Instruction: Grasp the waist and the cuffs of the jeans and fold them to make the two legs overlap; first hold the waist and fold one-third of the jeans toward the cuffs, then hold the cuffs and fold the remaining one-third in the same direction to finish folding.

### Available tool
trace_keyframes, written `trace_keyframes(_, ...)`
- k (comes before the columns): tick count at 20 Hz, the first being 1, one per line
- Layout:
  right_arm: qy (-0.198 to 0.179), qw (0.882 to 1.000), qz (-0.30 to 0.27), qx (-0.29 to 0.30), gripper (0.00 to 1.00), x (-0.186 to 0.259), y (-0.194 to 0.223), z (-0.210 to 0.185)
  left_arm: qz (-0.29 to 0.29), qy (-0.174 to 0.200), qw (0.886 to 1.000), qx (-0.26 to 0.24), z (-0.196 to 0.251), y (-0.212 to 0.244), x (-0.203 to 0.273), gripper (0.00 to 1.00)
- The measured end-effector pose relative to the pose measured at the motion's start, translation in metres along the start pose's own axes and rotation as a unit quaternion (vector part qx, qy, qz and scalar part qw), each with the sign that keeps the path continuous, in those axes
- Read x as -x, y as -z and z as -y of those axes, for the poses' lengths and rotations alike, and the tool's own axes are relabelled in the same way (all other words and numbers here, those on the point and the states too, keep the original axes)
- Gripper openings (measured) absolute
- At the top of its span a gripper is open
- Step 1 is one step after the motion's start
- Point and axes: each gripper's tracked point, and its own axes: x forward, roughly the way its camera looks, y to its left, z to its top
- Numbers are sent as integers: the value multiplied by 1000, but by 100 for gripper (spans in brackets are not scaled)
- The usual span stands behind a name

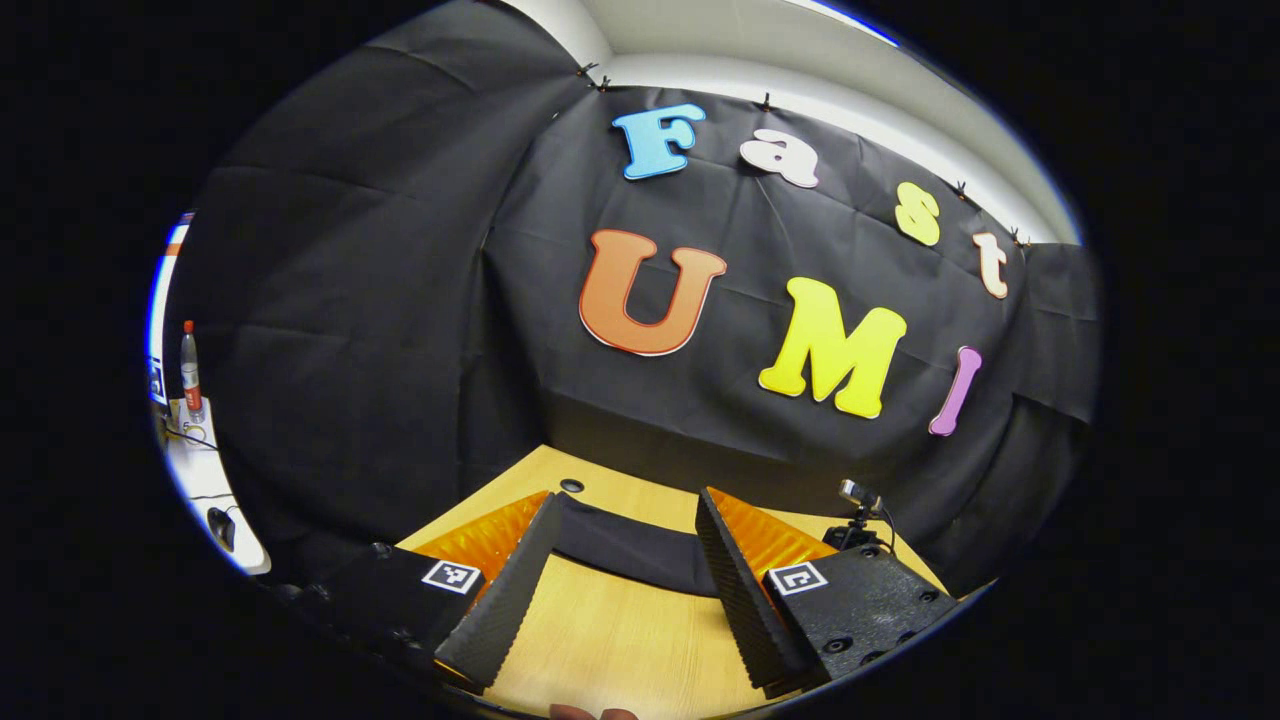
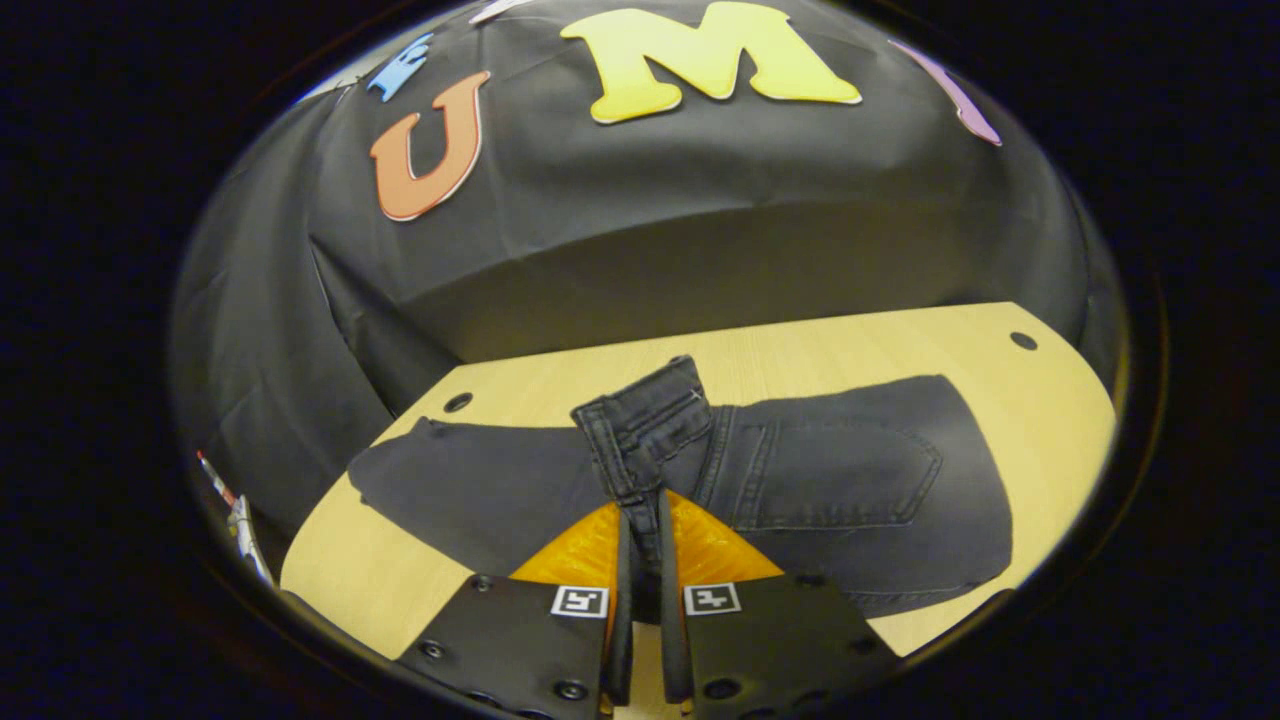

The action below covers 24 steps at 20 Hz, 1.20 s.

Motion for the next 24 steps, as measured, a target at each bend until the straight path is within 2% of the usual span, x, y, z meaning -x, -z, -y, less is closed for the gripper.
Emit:
trace_keyframes(1,1,1000,2,8,9,-3,3,-1,0,-2,1000,-1,-2,0,0,89)
trace_keyframes(2,2,1000,0,14,10,-5,4,-3,-2,-3,1000,-1,-3,0,0,89)
trace_keyframes(5,3,1000,-7,9,20,-7,11,-6,-5,2,1000,2,-2,2,-4,89)
trace_keyframes(6,5,1000,-6,11,28,-3,9,-3,-7,5,1000,4,1,4,-6,89)
trace_keyframes(7,1,1000,-2,17,26,-1,6,-9,-9,7,1000,4,4,5,-9,89)
trace_keyframes(10,-9,1000,11,25,97,7,-6,-17,-18,19,1000,6,11,12,-17,89)
trace_keyframes(12,-13,999,28,31,92,19,-21,-18,-27,25,999,14,16,17,-27,89)
trace_keyframes(13,-15,999,40,32,98,27,-32,-17,-29,29,999,21,17,19,-32,89)
trace_keyframes(14,-17,998,52,34,92,36,-41,-14,-36,31,998,31,20,24,-40,89)
trace_keyframes(15,-20,997,66,38,92,47,-53,-12,-46,36,997,46,23,30,-48,90)
trace_keyframes(16,-19,995,84,42,98,60,-66,-7,-62,39,995,64,23,38,-54,90)
trace_keyframes(19,-8,988,141,56,98,102,-108,13,-111,33,985,127,16,67,-76,94)
trace_keyframes(24,10,974,224,33,98,184,-163,44,-132,21,972,192,-5,91,-110,94)
